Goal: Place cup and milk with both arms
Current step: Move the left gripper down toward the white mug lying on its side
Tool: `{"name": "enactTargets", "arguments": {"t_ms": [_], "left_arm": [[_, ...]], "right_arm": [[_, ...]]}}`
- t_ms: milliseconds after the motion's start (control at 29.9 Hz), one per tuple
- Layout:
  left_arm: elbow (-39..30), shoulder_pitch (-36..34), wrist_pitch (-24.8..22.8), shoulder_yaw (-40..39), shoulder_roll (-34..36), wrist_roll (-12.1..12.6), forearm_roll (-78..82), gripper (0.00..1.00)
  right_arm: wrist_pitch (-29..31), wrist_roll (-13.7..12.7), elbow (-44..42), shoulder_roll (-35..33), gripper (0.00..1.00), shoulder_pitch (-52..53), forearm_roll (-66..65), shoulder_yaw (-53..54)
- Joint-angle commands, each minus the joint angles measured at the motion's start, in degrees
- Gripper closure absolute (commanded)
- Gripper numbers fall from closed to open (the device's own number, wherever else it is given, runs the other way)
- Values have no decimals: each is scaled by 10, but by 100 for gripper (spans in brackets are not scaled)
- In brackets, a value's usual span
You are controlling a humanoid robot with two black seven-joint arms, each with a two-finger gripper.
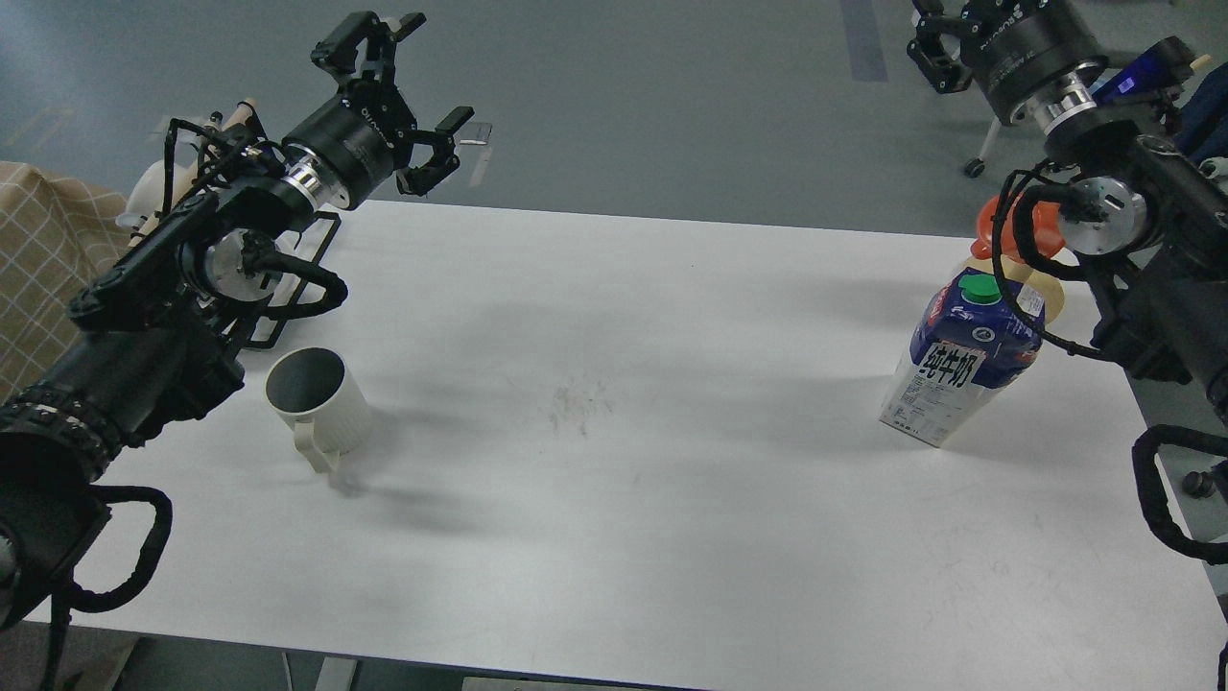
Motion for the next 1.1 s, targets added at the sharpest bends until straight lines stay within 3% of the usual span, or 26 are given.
{"name": "enactTargets", "arguments": {"t_ms": [0, 601, 868, 1068], "left_arm": [[-14, 3, 0, -13, 4, -12, 1, 2], [-24, 3, 0, -4, 14, -10, 11, 2], [-122, 10, 0, 18, 85, -6, 136, 2], [-220, 21, 0, 42, 195, 7, 251, 2]], "right_arm": [[0, 0, -1, 1, 0, 3, 0, 1], [0, 1, -1, 0, 0, 2, -2, 0], [0, 1, 1, -3, 0, 3, -1, 0], [0, 1, 13, -13, 0, -2, -4, -14]]}}
